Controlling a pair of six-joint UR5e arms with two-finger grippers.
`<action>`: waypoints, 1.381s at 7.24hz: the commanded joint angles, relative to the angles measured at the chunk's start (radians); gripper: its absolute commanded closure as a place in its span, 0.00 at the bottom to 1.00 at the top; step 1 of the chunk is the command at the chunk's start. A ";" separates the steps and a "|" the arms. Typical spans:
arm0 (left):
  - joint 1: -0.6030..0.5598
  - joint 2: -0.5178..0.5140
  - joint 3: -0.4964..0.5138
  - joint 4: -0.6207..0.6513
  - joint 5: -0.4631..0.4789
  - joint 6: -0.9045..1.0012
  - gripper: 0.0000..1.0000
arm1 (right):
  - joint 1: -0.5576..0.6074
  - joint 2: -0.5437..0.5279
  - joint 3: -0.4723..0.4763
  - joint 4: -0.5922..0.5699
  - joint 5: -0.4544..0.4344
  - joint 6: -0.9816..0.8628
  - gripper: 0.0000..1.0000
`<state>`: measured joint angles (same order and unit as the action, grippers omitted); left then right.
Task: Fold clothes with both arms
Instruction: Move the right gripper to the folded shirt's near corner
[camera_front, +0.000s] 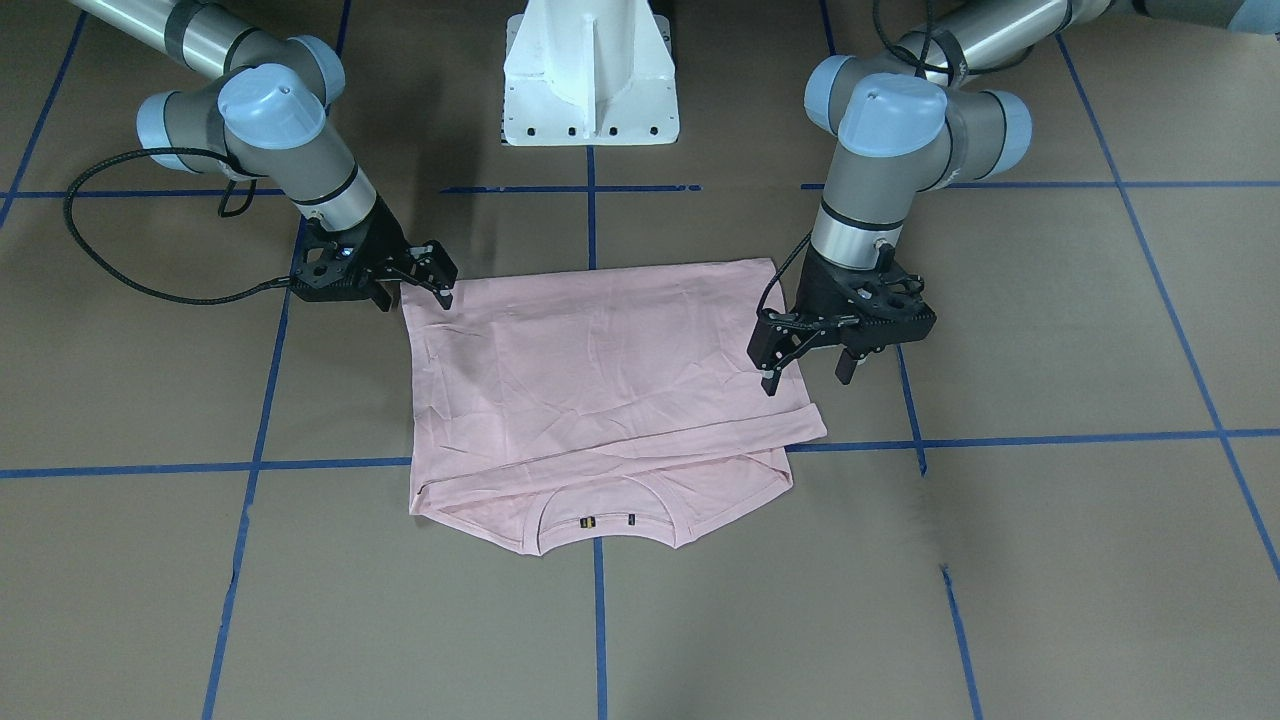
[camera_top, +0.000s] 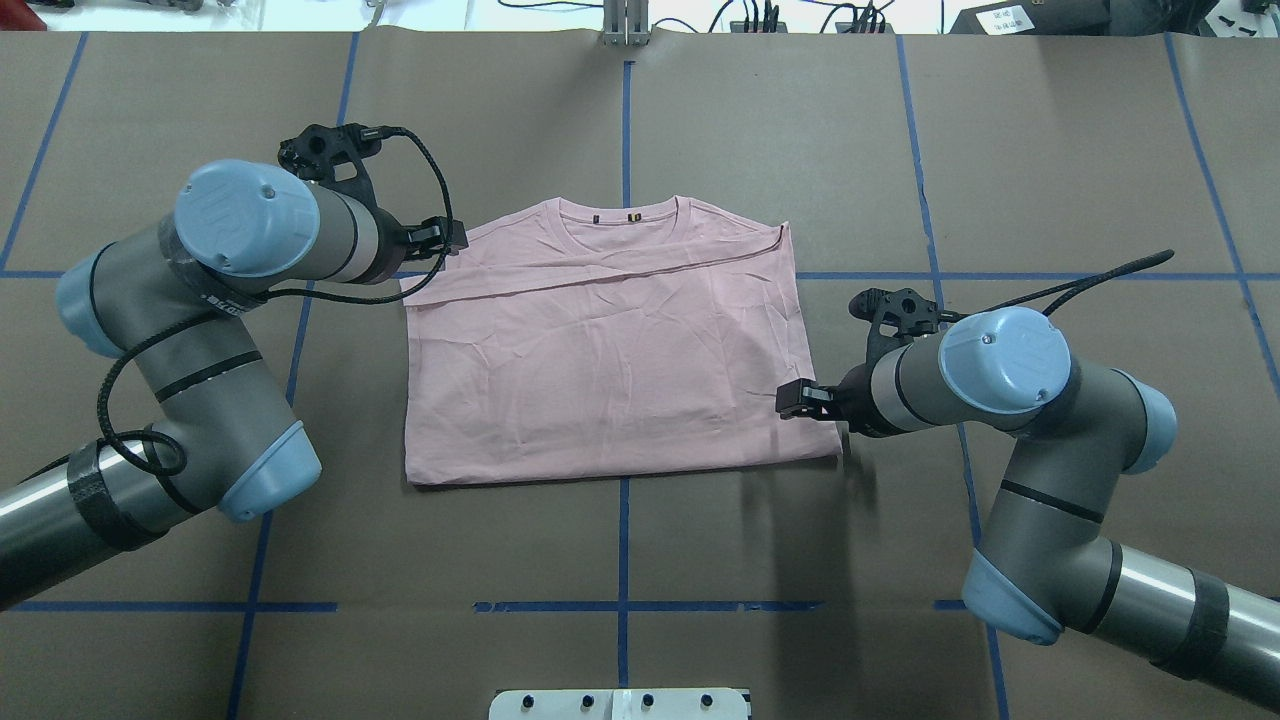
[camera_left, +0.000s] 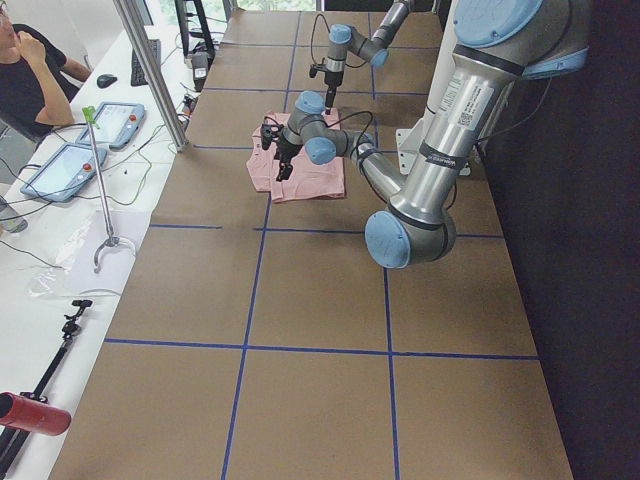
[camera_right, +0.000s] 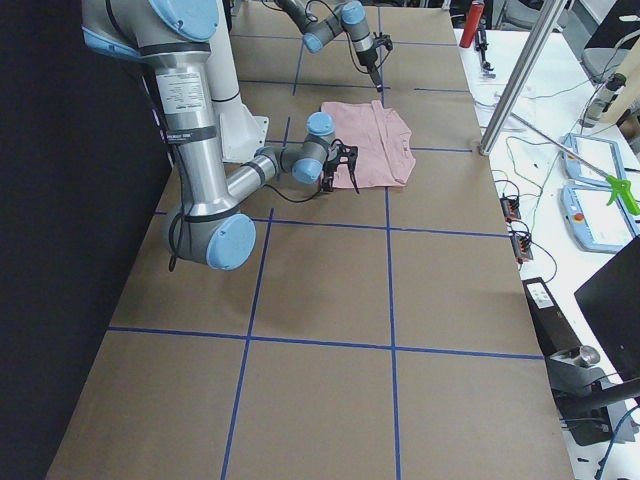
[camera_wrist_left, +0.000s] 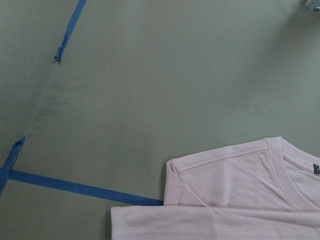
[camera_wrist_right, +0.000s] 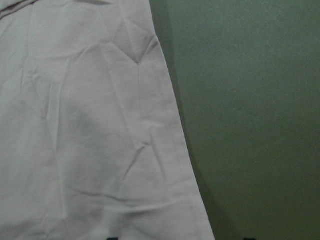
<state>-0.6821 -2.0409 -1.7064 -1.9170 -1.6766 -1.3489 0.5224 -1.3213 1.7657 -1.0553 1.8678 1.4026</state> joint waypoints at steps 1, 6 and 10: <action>-0.001 0.002 -0.019 0.013 0.000 -0.001 0.00 | 0.001 -0.003 0.001 -0.002 0.017 -0.007 0.77; 0.001 0.002 -0.022 0.013 0.002 -0.003 0.00 | 0.002 -0.009 0.038 -0.080 0.037 -0.013 1.00; 0.003 0.001 -0.029 0.013 0.002 -0.003 0.00 | -0.015 -0.006 0.066 -0.104 0.033 -0.013 0.01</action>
<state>-0.6802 -2.0389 -1.7343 -1.9035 -1.6751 -1.3514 0.5181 -1.3333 1.8327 -1.1581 1.9026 1.3898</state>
